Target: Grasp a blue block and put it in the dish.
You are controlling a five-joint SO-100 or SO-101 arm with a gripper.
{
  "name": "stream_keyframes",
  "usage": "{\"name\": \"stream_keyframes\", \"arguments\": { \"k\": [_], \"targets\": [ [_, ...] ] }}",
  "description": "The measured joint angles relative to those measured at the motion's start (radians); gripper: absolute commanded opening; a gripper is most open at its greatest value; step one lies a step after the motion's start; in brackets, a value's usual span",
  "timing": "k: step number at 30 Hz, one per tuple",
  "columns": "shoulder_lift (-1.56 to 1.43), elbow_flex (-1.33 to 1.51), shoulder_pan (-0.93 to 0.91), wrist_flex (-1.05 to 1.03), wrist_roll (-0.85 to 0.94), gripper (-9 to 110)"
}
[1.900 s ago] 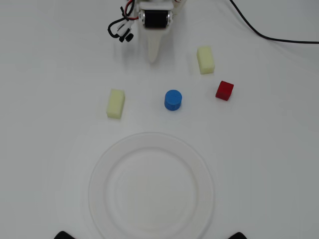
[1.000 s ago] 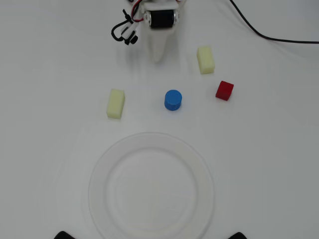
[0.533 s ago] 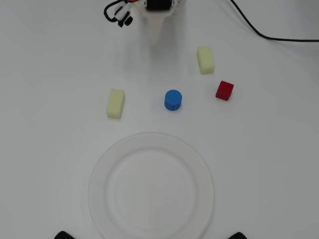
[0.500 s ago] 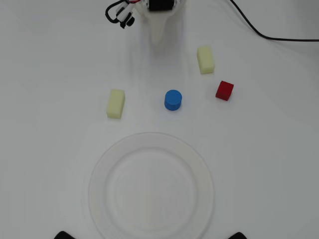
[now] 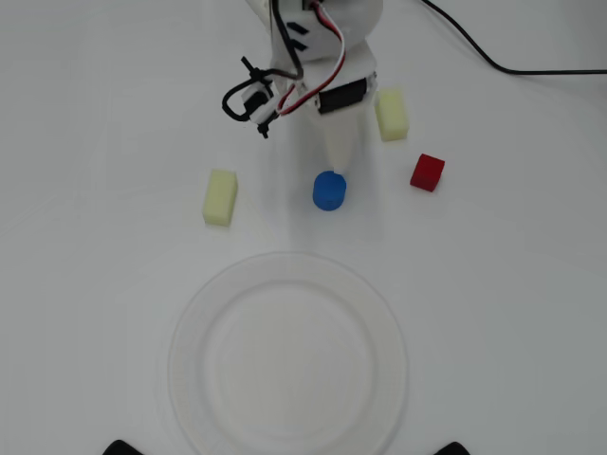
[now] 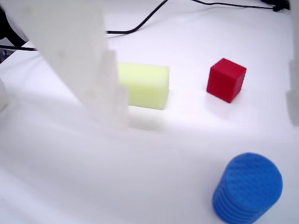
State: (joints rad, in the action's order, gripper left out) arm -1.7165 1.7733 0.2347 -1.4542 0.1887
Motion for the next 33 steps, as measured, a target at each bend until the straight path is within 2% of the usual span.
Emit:
{"name": "stream_keyframes", "arguments": {
  "k": [19, 33],
  "targets": [
    [0.308, -0.069, -0.020, 0.137, 0.017, 31],
    [0.399, -0.146, -0.011, 0.160, -0.011, 14]
  ]
}}
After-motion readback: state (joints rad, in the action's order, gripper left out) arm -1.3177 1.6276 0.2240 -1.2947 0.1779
